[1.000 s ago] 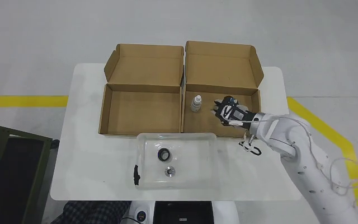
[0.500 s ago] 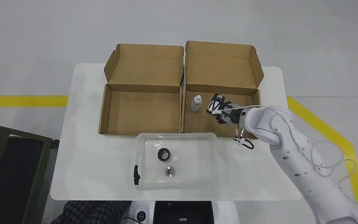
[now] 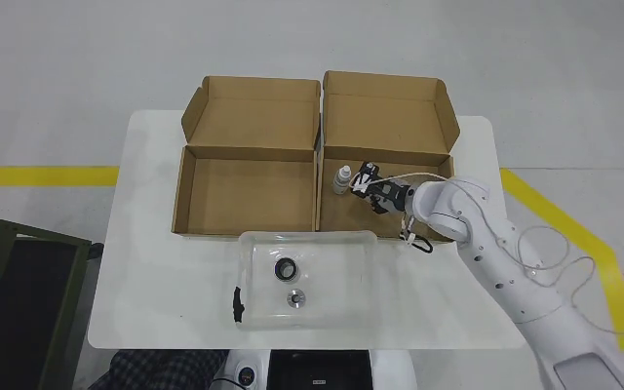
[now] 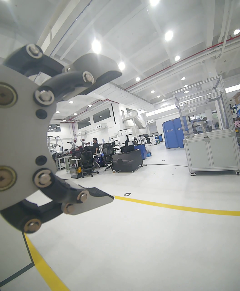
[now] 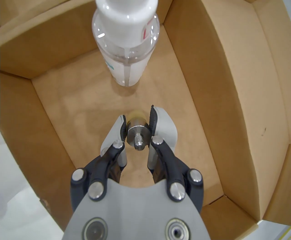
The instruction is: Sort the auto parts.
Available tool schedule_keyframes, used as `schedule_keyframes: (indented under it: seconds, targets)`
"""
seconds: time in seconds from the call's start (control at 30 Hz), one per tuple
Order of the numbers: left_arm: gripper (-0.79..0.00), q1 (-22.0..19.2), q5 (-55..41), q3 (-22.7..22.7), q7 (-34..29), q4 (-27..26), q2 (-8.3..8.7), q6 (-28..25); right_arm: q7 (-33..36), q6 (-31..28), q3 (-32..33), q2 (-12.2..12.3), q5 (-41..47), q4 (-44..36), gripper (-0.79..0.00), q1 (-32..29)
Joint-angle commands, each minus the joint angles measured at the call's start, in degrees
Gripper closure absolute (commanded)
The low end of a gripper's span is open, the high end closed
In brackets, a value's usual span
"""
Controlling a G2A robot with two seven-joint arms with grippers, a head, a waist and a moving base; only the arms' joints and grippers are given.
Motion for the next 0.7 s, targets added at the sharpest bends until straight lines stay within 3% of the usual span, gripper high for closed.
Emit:
schedule_keyframes:
  seconds: [0.0,0.07,0.1,0.17,0.23,0.3,0.67]
  targets:
    - [-0.785,0.0,0.0,0.0,0.0,0.0,0.0,0.0,-0.1,0.1,-0.7,-0.3,0.1,1.0,-0.065,0.6]
    - [-0.785,0.0,0.0,0.0,0.0,0.0,0.0,0.0,-0.2,0.3,-1.2,-0.6,0.2,1.8,-0.099,0.9]
    - [-0.785,0.0,0.0,0.0,0.0,0.0,0.0,0.0,-0.2,0.4,-1.4,-0.7,0.1,2.1,-0.16,1.1]
    - [-0.785,0.0,0.0,0.0,0.0,0.0,0.0,0.0,-0.4,0.5,-1.6,-0.9,0.3,2.6,-0.363,1.4]
    - [-0.785,0.0,0.0,0.0,0.0,0.0,0.0,0.0,-0.6,0.7,-1.8,-1.1,0.5,2.8,-0.643,1.6]
    - [-0.785,0.0,0.0,0.0,0.0,0.0,0.0,0.0,-0.9,0.8,-1.6,-1.1,0.6,2.5,-0.748,1.6]
    - [-0.785,0.0,0.0,0.0,0.0,0.0,0.0,0.0,-3.4,1.0,4.9,0.5,1.6,-5.7,-0.785,-3.9]
